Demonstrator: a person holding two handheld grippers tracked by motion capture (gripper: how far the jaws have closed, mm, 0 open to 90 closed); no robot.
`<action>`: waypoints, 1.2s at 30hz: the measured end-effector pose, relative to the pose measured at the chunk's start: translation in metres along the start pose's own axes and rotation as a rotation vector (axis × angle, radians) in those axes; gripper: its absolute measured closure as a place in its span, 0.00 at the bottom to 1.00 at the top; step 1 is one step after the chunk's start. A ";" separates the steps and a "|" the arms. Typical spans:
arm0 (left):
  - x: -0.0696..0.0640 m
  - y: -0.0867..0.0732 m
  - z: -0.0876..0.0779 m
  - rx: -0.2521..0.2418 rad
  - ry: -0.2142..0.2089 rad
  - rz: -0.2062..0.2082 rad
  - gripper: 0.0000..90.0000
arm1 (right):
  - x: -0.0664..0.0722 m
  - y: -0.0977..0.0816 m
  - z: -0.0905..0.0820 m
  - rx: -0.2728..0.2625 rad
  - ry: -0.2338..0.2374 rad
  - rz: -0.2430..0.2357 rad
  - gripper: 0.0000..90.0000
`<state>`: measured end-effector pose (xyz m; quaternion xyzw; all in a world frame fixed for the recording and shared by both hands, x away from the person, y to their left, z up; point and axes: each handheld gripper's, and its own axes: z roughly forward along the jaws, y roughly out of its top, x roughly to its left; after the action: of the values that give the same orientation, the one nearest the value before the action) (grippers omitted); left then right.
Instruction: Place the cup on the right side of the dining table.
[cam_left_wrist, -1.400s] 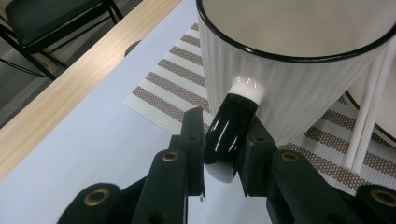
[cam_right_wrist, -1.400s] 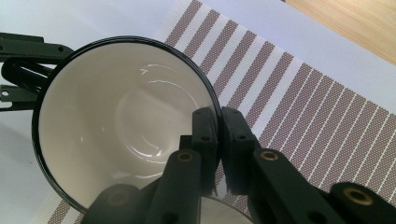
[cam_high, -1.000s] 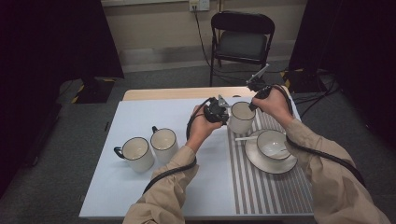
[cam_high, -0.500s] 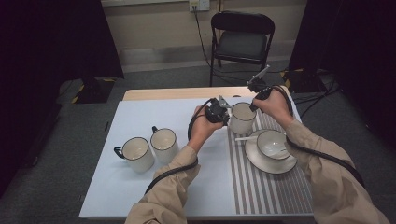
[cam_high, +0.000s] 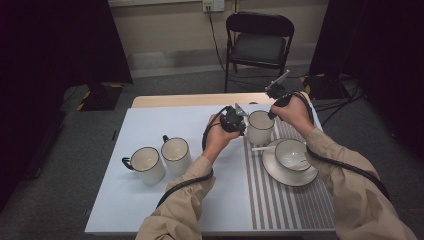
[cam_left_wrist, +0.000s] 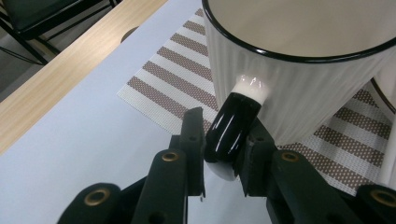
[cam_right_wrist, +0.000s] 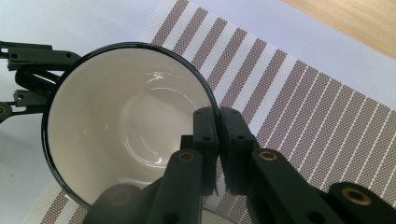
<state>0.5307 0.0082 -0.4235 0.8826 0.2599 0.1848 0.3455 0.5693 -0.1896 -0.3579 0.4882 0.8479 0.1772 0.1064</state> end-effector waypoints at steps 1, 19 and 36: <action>0.001 0.000 0.000 0.005 -0.001 0.000 0.83 | 0.001 0.000 0.000 0.003 -0.001 0.003 0.96; 0.003 -0.001 0.001 0.005 -0.014 -0.011 0.83 | 0.002 0.002 -0.001 -0.004 -0.010 0.003 0.96; 0.006 -0.004 -0.008 0.012 -0.050 -0.071 0.65 | -0.002 -0.004 -0.006 -0.055 0.000 -0.005 0.70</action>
<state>0.5299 0.0185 -0.4200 0.8792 0.2836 0.1488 0.3528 0.5648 -0.1948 -0.3539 0.4831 0.8438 0.2004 0.1203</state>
